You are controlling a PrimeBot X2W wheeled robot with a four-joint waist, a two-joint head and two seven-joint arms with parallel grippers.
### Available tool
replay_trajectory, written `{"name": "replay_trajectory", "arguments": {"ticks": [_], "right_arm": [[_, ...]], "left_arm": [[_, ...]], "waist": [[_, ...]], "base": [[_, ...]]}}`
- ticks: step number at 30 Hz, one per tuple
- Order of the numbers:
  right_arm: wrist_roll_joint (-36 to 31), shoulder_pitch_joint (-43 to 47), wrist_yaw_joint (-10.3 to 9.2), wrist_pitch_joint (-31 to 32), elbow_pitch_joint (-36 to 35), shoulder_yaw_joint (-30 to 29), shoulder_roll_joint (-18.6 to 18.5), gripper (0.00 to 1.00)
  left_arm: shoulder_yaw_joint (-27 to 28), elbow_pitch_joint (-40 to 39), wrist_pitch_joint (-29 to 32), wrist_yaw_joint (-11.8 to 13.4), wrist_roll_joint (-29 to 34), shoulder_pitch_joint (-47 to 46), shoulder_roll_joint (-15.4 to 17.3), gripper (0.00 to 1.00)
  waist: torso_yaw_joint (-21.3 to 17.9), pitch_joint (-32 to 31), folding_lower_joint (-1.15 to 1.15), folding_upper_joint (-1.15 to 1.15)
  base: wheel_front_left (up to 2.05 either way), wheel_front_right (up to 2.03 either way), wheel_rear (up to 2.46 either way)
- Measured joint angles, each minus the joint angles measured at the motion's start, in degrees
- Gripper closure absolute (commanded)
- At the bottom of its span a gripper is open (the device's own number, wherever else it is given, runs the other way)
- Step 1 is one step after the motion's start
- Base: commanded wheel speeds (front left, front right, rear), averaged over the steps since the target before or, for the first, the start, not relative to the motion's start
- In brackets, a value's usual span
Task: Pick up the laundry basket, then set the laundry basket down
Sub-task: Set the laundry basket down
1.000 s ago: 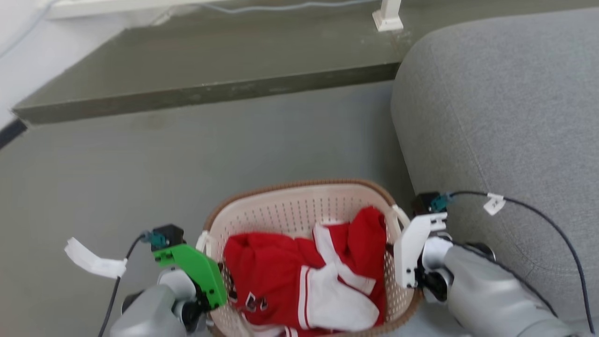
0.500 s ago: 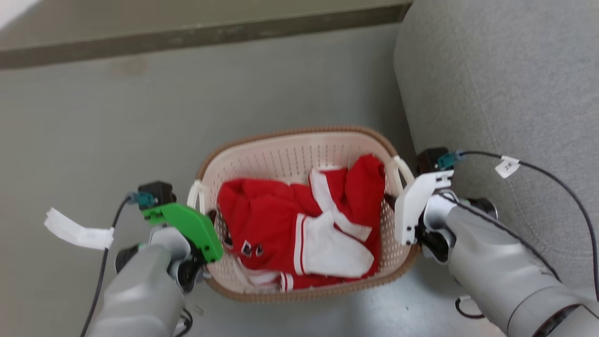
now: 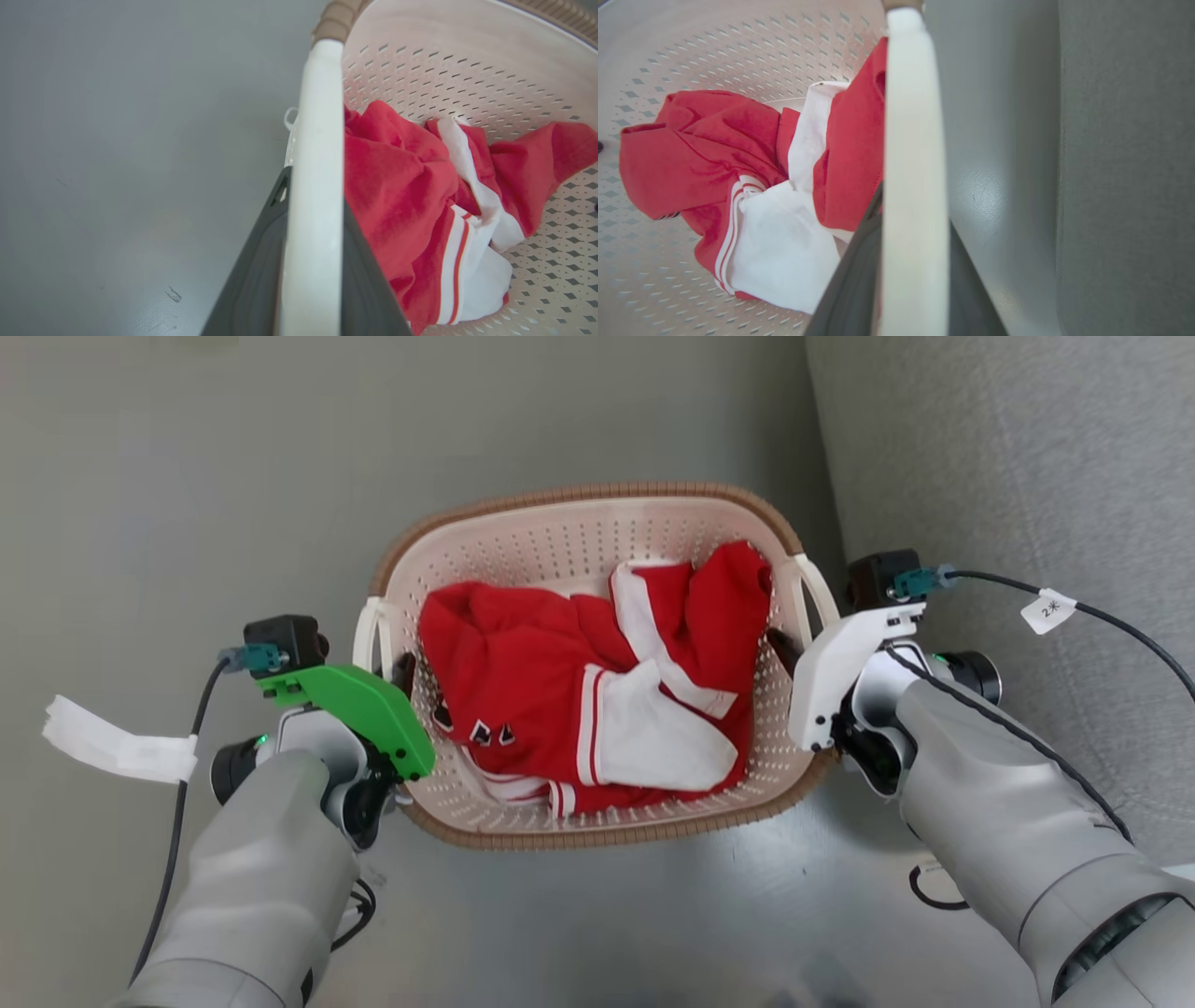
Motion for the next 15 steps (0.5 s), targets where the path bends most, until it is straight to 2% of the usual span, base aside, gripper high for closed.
{"name": "replay_trajectory", "arguments": {"ticks": [15], "right_arm": [[-0.53,-4.47,0.00,-7.55,-0.70,0.13,-0.14,1.00]], "left_arm": [[-0.42,-0.44,-6.10,-0.01,2.91,-5.82,0.88,1.00]], "waist": [[0.55,11.72,0.00,0.00]], "base": [[0.00,0.00,0.00]]}}
